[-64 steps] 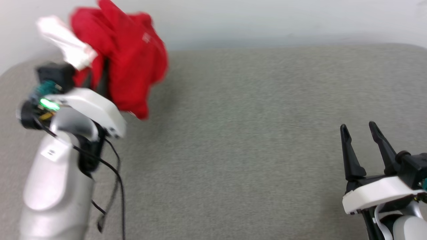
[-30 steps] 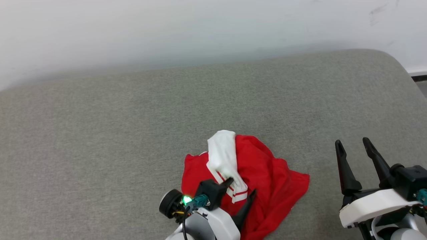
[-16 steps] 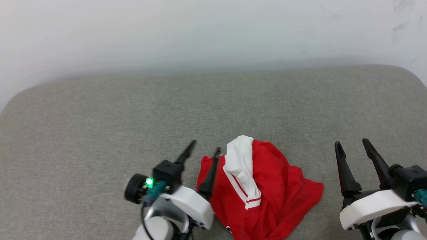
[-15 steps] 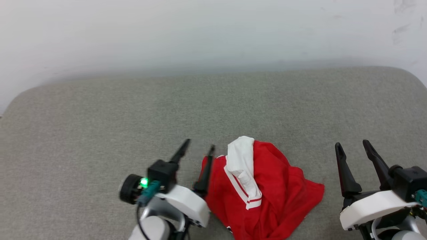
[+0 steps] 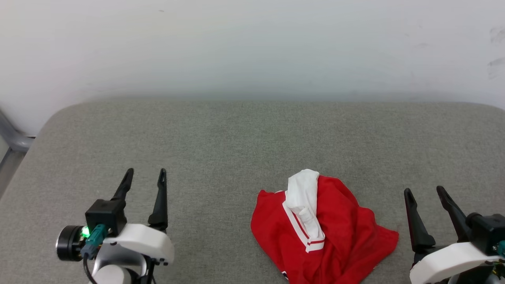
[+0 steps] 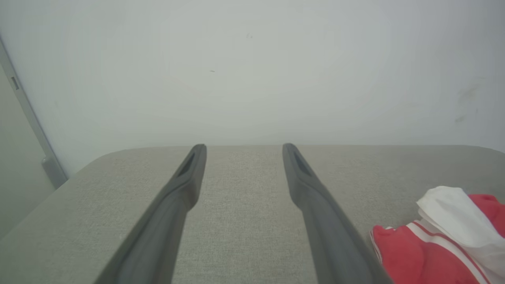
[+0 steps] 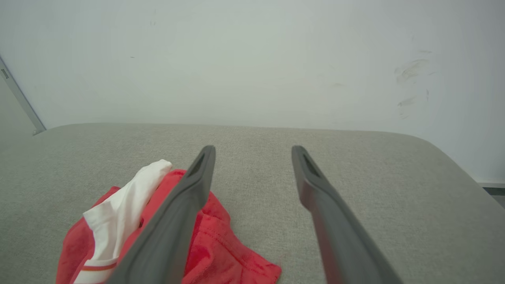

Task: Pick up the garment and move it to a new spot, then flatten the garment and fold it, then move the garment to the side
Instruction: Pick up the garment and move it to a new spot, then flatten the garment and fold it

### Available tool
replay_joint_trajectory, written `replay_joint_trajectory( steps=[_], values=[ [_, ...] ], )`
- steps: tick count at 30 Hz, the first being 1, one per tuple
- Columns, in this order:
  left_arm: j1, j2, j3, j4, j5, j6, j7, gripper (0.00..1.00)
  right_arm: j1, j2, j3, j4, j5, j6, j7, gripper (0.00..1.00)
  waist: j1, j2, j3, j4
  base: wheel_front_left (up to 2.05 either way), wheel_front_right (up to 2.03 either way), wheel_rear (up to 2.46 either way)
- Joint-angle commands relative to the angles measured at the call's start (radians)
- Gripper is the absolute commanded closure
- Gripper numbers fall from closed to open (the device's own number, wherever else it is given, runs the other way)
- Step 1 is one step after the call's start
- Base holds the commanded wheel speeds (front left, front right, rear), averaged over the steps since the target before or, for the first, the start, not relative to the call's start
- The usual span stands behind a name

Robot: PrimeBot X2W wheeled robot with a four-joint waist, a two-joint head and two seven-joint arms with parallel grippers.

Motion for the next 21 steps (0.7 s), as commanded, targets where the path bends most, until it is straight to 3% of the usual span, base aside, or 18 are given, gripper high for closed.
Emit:
replay_joint_trajectory(
  steps=[1,21],
  values=[
    [0.023,0.010,0.006,-0.014,0.003,0.005,0.004,0.00,0.018,0.002,-0.004,-0.008,0.001,-0.001,0.002,0.00,-0.0001,0.0000,-0.009,0.005,0.00,0.00,0.00],
    [0.083,0.031,-0.025,-0.078,-0.020,0.005,0.073,0.00,0.038,0.002,-0.010,-0.039,0.010,-0.001,0.017,0.00,-0.0001,0.0000,-0.022,-0.002,0.00,0.00,0.00]
  ],
)
